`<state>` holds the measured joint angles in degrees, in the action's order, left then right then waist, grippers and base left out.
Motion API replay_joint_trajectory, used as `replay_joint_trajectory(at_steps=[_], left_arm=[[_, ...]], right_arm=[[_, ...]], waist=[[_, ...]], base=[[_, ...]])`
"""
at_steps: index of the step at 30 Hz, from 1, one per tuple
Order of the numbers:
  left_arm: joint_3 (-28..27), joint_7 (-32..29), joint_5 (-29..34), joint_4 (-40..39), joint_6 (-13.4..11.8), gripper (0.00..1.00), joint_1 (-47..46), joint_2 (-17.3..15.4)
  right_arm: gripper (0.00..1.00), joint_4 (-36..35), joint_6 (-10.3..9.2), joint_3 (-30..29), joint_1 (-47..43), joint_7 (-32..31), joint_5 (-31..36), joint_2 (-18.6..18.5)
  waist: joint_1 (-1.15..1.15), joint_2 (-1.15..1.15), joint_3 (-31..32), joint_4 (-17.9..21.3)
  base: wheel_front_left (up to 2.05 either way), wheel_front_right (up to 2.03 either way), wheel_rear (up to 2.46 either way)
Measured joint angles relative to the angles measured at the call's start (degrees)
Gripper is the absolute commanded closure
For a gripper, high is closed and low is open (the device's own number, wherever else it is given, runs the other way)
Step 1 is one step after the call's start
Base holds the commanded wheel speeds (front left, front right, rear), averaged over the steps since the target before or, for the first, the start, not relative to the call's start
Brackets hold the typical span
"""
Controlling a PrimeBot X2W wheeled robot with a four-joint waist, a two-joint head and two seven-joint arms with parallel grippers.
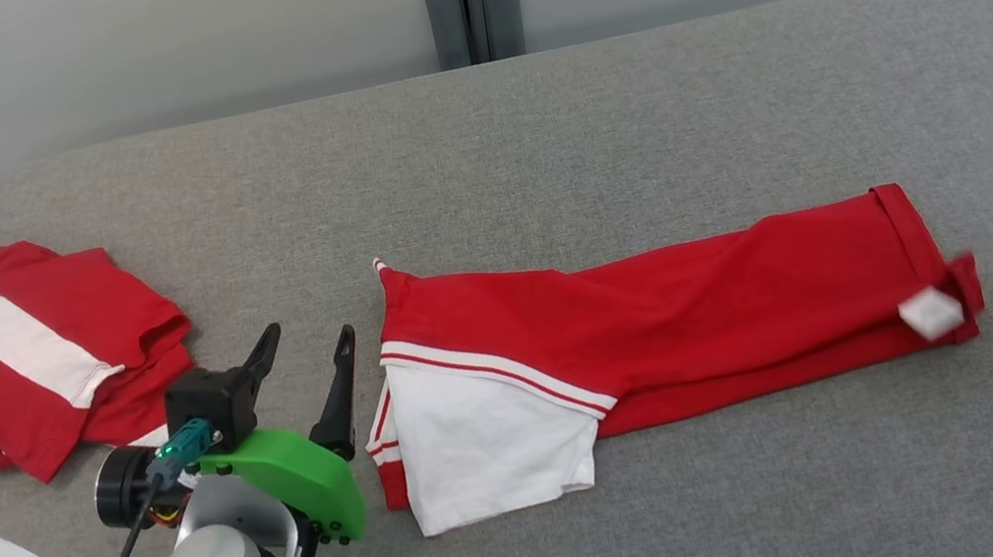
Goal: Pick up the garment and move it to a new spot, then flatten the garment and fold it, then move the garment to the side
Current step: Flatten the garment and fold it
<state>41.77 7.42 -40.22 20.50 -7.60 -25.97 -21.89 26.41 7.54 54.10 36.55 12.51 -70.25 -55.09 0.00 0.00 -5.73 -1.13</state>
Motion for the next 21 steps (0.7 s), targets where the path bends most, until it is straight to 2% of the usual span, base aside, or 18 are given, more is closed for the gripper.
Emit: replay_joint_trajectory(at_steps=[6,9,11,13,16,19,21], left_arm=[[-2.1,5.5,0.0,2.5,-1.1,0.0,1.0,1.1],[-7.4,7.3,0.1,1.0,-1.8,0.0,2.8,3.5],[-13.3,7.4,2.6,-3.9,-1.9,0.0,4.4,5.6],[-19.6,7.7,5.7,-9.8,-0.4,0.0,6.8,9.2],[-24.2,7.7,11.3,-13.0,2.0,0.0,12.6,13.2],[-27.1,7.7,16.5,-13.3,4.1,0.0,16.0,15.6],[-29.1,7.7,18.6,-13.7,4.7,0.0,17.4,17.0]], right_arm=[[0.0,-2.6,-0.01,-4.8,-1.9,1.8,2.0,-0.2],[0.0,-4.6,-0.01,-12.8,-4.1,2.4,6.7,2.8],[0.0,-6.0,0.0,-20.4,-6.3,2.5,9.8,6.0],[0.0,-7.7,-0.01,-30.0,-10.7,2.5,14.1,10.7],[0.0,-12.0,-0.02,-40.0,-19.3,2.5,21.3,18.7],[0.0,-17.0,-0.02,-47.0,-25.6,2.5,28.2,25.4],[0.0,-19.3,-0.02,-49.6,-29.0,2.5,32.1,28.7]], waist=[[0.0,0.0,1.9,-0.2],[0.0,0.0,3.4,-0.2],[0.0,0.0,3.9,-0.2],[0.0,0.0,4.2,-0.4],[0.0,0.0,4.4,-0.7],[0.0,0.0,4.4,-1.1],[0.0,0.0,4.4,-1.3]], base=[[0.0,0.0,0.0],[0.0,0.0,0.0],[0.0,0.0,0.0],[0.0,0.0,0.0],[0.0,0.0,0.0],[0.0,0.0,0.0],[0.0,0.0,0.0]])
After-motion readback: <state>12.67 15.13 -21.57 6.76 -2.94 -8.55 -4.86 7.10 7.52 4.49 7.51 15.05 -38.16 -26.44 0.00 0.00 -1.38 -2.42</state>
